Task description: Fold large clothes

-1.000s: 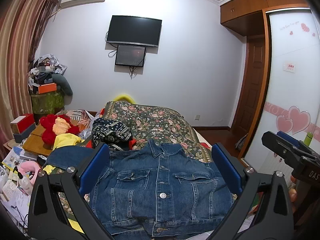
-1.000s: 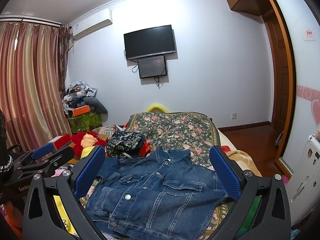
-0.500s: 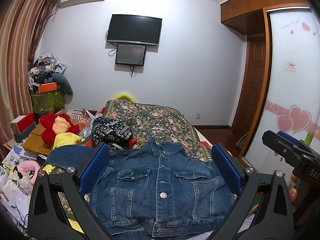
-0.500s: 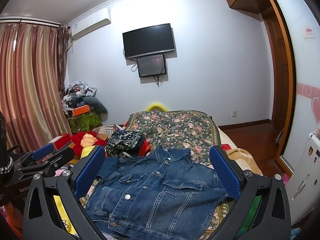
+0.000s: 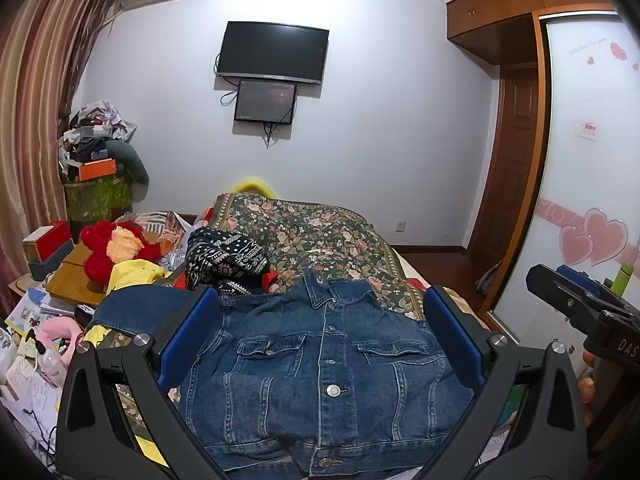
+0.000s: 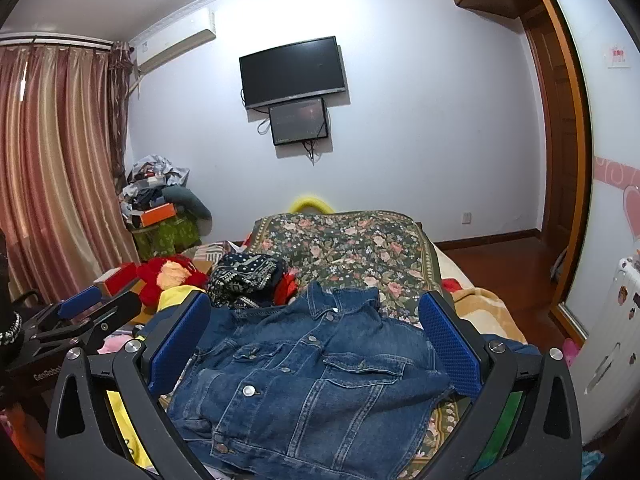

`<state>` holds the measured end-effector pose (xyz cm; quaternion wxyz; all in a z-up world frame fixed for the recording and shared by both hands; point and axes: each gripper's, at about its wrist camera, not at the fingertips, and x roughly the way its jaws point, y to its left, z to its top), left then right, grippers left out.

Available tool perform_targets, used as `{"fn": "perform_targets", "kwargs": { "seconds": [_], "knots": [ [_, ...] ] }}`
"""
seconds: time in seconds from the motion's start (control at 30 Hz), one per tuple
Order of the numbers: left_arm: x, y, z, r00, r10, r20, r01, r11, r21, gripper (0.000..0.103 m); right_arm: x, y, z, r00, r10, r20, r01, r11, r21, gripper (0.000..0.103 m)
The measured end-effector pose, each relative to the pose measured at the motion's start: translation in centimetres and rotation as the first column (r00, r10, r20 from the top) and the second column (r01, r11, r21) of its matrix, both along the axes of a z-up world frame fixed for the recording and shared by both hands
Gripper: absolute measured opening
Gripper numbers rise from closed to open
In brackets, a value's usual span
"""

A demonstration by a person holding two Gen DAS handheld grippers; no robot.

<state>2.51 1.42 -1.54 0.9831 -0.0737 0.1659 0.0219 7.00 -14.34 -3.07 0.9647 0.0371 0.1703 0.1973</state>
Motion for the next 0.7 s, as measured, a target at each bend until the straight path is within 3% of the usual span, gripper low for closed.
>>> {"fn": "perform_targets", "kwargs": {
  "seconds": [0.37, 0.7],
  "knots": [
    [4.6, 1.2, -1.4, 0.997, 0.009, -0.077, -0.010, 1.000, -0.018, 0.103, 3.7, -0.3, -1.5, 0.995, -0.014, -0.101, 0.013, 1.000, -0.002, 0.103],
    [11.5, 6.8, -5.7, 0.971, 0.061, -0.230, -0.091, 0.989, -0.121, 0.103, 10.0, 0.9, -5.0, 0.959, -0.016, -0.283, 0.012, 1.000, -0.014, 0.103]
  ]
}}
